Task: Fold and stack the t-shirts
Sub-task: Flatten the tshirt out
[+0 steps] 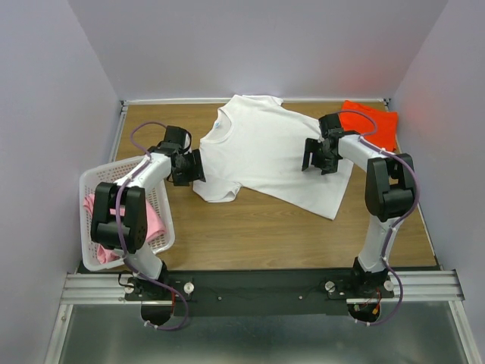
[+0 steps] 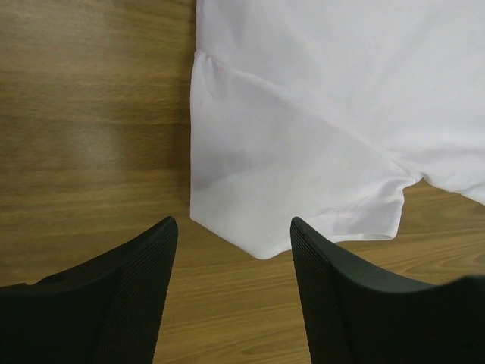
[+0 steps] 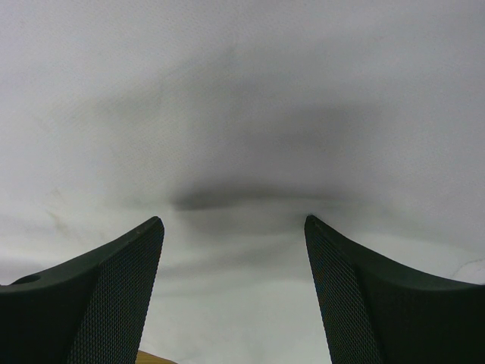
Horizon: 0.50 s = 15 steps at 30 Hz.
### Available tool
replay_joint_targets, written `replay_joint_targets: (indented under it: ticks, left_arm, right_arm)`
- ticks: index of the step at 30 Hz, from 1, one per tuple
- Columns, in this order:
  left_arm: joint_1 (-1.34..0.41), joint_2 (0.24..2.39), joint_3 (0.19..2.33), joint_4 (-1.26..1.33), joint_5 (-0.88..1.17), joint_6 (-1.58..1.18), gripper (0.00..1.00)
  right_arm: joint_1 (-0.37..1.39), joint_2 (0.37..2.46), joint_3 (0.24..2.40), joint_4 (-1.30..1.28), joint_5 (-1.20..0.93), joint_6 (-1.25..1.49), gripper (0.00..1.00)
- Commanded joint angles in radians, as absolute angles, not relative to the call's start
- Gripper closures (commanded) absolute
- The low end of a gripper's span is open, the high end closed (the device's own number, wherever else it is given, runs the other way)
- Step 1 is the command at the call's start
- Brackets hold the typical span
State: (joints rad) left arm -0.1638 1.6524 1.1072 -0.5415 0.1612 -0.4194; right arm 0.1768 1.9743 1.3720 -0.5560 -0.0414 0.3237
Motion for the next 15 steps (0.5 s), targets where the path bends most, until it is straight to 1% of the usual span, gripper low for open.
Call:
replay_joint_targets:
  ticks: [1, 5, 11, 13, 15]
  left_arm:
    - [-0.167, 1.66, 1.086, -0.528, 0.193, -0.426, 0.3]
    - [-0.167, 1.672, 1.042, -0.503, 0.221, -0.428, 0.3]
    - [-0.167, 1.715, 1.037, -0.446, 0.279, -0.416, 0.3]
    - [-0.169, 1.727, 1.032, -0.427, 0.305, -0.413, 0.32]
    - [-0.169, 1.729, 1.029, -0.407, 0.321, -0.407, 0.35]
  right_arm:
    - [0.176, 2.052, 1.351, -0.604, -0.005, 0.33, 0.18]
    - [0.178, 2.051, 1.35, -0.606, -0.005, 0.328, 0.18]
    - [0.178, 2.049, 1.339, -0.609, -0.005, 0.331, 0.18]
    - [0.176, 2.048, 1.339, -0.611, 0.018, 0.33, 0.18]
    - [0.176, 2.048, 1.341, -0.612, 0.02, 0.33, 0.18]
